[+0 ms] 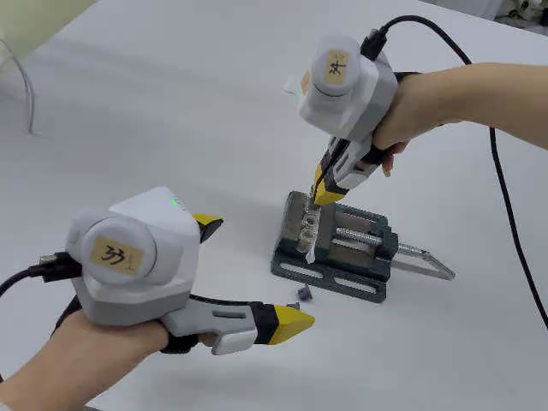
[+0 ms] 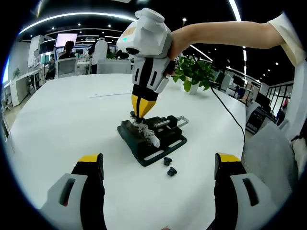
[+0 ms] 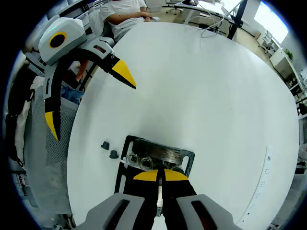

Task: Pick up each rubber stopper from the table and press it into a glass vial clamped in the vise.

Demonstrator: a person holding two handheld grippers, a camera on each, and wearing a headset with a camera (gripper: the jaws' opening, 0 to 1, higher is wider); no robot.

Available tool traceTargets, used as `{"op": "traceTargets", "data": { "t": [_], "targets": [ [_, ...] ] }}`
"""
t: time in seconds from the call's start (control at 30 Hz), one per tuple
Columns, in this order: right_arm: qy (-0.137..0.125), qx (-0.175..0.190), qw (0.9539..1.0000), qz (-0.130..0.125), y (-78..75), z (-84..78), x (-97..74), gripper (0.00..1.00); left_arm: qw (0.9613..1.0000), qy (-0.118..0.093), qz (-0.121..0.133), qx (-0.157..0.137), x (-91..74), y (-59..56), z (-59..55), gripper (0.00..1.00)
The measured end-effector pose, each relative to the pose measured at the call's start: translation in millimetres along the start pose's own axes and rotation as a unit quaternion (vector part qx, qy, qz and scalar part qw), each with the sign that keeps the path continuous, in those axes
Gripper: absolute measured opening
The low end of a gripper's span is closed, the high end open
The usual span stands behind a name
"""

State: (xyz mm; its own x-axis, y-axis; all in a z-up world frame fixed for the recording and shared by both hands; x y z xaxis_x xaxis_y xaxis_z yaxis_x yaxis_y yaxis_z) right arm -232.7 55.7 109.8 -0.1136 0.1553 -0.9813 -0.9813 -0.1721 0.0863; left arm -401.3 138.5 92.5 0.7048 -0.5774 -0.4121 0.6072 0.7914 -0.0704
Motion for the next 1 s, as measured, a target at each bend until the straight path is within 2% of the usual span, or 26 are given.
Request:
{"op": "traceTargets", "data": {
  "t": [0.27,0.63,0.7,0.8,1.0],
  "targets": [
    [-0.016,-0.018,0.9997,-0.009,3.1,-3.4,-2.2,0.0,1.0,-0.001,0.004,0.004,-6.4,-2.3,-0.3,0.96],
    [-0.034,-0.042,0.9985,-0.011,-1.1,-2.6,-0.2,0.0,0.9999,0.005,0.004,0.009,-10.2,-2.2,-1.5,0.96],
    [-0.044,-0.059,0.997,-0.023,-1.0,-3.3,-1.3,0.0,0.9999,0.005,0.004,0.009,-11.5,-2.4,-0.4,0.96],
    [-0.08,-0.058,0.995,-0.014,5.6,-3.0,-3.7,0.09,0.9999,0.006,0.006,0.011,-13.3,-1.2,-0.6,0.96],
    [-0.112,-0.076,0.9907,-0.019,22.4,-10.3,-8.7,0.25,0.9999,0.006,0.007,0.012,-14.4,-0.3,0.3,0.96]
  ]
}}
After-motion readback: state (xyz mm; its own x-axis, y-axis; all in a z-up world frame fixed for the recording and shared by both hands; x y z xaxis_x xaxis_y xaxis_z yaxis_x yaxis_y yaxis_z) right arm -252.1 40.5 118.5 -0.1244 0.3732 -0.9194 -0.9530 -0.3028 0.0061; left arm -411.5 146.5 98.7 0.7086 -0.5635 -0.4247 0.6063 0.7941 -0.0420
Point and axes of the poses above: the centre of the closed fingertips' face, and the gripper's own axes: x roughly forward along the fingers, y roughly to its left, z roughly out of its top, the point moved 8 cm from there along -x, roughly backward along the fingers, and after that the axes turned 9 degrees about x, right-handed, at the moved point
